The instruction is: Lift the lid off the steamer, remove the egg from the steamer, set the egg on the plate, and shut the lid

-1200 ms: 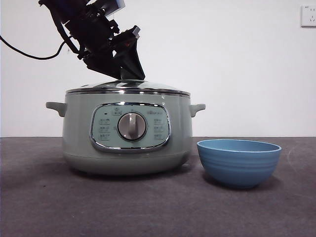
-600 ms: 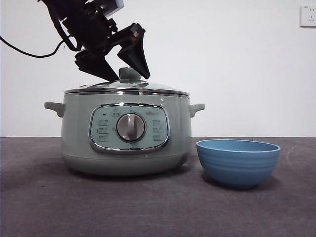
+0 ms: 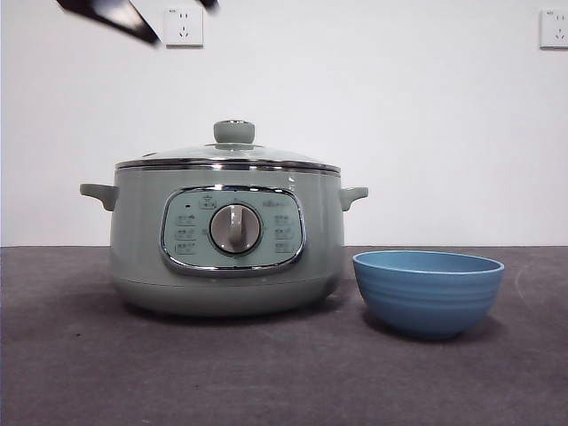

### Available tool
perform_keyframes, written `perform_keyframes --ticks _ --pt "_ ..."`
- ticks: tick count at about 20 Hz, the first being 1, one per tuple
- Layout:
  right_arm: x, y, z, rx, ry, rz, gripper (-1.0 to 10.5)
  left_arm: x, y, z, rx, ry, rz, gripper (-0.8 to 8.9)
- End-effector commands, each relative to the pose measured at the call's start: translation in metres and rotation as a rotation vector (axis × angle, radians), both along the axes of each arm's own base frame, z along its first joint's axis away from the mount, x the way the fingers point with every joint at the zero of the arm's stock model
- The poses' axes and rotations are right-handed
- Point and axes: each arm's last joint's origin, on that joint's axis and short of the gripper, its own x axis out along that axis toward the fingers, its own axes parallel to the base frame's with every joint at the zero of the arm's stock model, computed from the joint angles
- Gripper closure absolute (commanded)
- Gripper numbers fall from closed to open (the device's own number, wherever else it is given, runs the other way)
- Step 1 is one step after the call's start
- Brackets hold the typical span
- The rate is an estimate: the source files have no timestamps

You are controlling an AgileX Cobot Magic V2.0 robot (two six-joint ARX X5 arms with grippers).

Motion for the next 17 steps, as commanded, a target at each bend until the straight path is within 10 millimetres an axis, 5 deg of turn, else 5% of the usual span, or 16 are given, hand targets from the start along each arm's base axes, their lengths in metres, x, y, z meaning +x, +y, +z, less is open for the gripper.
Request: perform_keyframes --ticks 1,3,5,10,17 --pt "-0.001 0.0 -0.003 -0.013 0.019 0.007 6.6 -0.035 0.014 0.014 -0.063 0.03 -0.031 3.81" --pt "-0.003 0.0 -0.005 -0.007 0.052 0.038 6.8 -0.064 0.026 0.024 -0.083 0.032 -0.054 6.12" --pt "-0.005 0.001 -0.006 0.025 0.095 0.111 9.2 -0.086 0.037 0.029 -0.09 0.033 -0.063 8.36" --pt "-0.007 0.002 -0.007 0.034 0.115 0.136 9.6 -0.117 0.051 0.03 -0.075 0.066 -0.061 8.21" --pt "-0.007 0.002 -0.007 0.033 0.114 0.133 9.5 -0.117 0.051 0.029 -0.066 0.083 -0.058 8.17"
